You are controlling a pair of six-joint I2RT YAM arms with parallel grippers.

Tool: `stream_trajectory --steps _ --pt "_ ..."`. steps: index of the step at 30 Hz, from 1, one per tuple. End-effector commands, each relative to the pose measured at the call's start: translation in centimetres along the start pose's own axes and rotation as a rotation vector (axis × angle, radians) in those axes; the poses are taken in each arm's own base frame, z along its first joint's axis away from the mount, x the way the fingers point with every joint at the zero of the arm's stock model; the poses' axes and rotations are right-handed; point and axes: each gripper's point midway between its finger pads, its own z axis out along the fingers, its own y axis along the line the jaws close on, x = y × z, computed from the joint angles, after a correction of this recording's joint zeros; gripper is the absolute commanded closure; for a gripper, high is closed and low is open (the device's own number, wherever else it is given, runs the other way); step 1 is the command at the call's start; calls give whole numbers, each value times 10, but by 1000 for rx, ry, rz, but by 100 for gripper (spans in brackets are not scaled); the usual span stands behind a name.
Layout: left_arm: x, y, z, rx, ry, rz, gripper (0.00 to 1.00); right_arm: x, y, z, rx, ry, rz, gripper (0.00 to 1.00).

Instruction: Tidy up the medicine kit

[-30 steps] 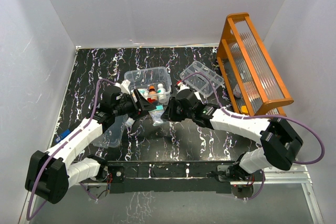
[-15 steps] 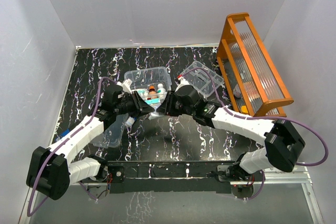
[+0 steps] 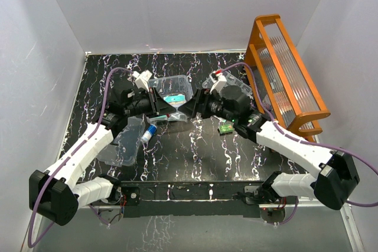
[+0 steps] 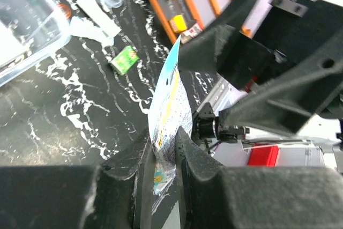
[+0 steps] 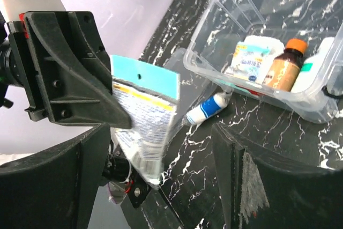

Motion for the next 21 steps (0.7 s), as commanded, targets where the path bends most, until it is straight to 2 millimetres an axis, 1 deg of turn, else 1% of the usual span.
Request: stream_trajectory --steps 1,4,6,9,11,16,18,21 --pt "-12 -53 -22 173 13 123 94 -29 46 -20 -281 -52 -60 26" --pt "-19 -67 -26 210 7 123 93 -29 63 -22 -369 -29 -45 28" --pt "-24 -71 -27 213 -10 109 94 -29 73 -24 -430 -19 -25 32" --pt "-30 -76 -27 227 -27 92 94 -31 81 -28 -484 -38 26 42" --pt "-33 -76 -27 222 -42 82 94 -34 84 -32 -507 -69 55 48" --pt "-33 -73 -26 223 -52 66 94 -35 81 -35 -513 -111 110 67" --pt "-32 -73 -25 234 -50 56 93 -37 80 -32 -502 -104 110 70" --pt "-31 -71 -23 227 -48 46 93 -37 77 -25 -481 -86 103 71"
